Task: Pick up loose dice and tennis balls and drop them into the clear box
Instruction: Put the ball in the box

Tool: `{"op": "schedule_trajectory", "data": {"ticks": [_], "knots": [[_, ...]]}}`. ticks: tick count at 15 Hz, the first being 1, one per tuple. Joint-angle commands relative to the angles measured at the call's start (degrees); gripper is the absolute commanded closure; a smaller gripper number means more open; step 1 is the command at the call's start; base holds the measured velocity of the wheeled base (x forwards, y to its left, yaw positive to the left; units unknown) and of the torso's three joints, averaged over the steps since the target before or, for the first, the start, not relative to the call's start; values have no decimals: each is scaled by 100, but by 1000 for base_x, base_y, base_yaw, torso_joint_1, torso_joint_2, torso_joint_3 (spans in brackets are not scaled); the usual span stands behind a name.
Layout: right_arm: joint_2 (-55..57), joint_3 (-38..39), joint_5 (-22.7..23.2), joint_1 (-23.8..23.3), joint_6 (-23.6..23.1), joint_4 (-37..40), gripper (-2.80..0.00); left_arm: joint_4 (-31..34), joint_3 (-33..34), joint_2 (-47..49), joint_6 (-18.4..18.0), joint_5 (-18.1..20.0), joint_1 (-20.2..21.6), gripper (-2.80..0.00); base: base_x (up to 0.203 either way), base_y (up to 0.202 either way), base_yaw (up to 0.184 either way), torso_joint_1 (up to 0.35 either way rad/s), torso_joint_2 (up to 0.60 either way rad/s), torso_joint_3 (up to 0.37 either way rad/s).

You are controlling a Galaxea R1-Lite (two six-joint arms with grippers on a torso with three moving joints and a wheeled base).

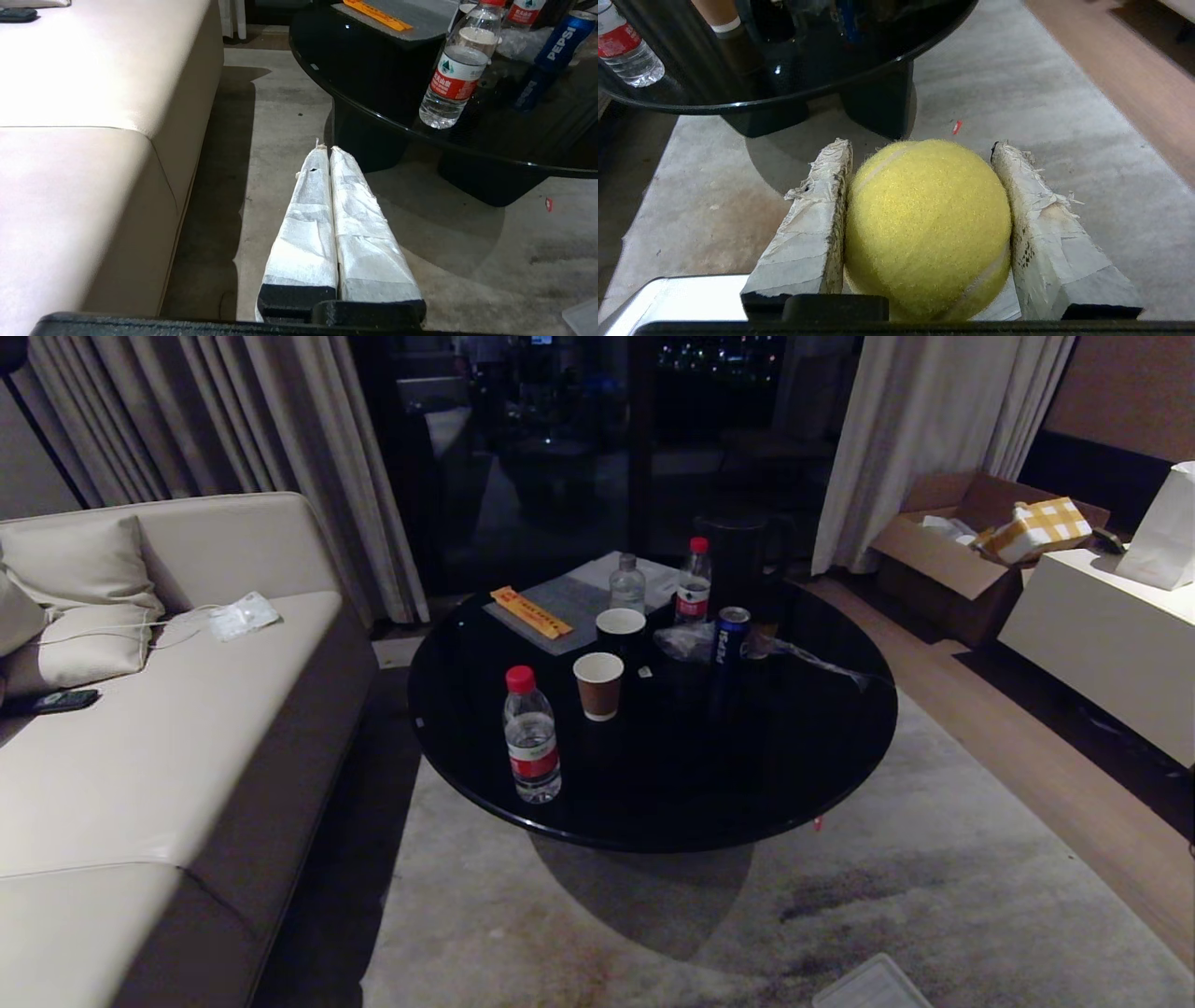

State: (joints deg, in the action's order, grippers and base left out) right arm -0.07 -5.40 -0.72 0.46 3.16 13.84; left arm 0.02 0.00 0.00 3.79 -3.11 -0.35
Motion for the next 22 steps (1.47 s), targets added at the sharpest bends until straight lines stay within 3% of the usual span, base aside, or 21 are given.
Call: {"op": "schedule_trajectory", "data": {"ticks": [1,14,22], "knots": [[7,-3,2,-2,1,10,0,-2,9,9,-1,-6,0,0,0,0,0,0,0,0],[7,-5,2,-2,1,12,0,-2,9,9,-63,21,0,0,1,56,0,2,1,1],[7,4,2,2,1,5,0,-2,9,9,-45,21,0,0,-165,0,-1,3,3,4]]}}
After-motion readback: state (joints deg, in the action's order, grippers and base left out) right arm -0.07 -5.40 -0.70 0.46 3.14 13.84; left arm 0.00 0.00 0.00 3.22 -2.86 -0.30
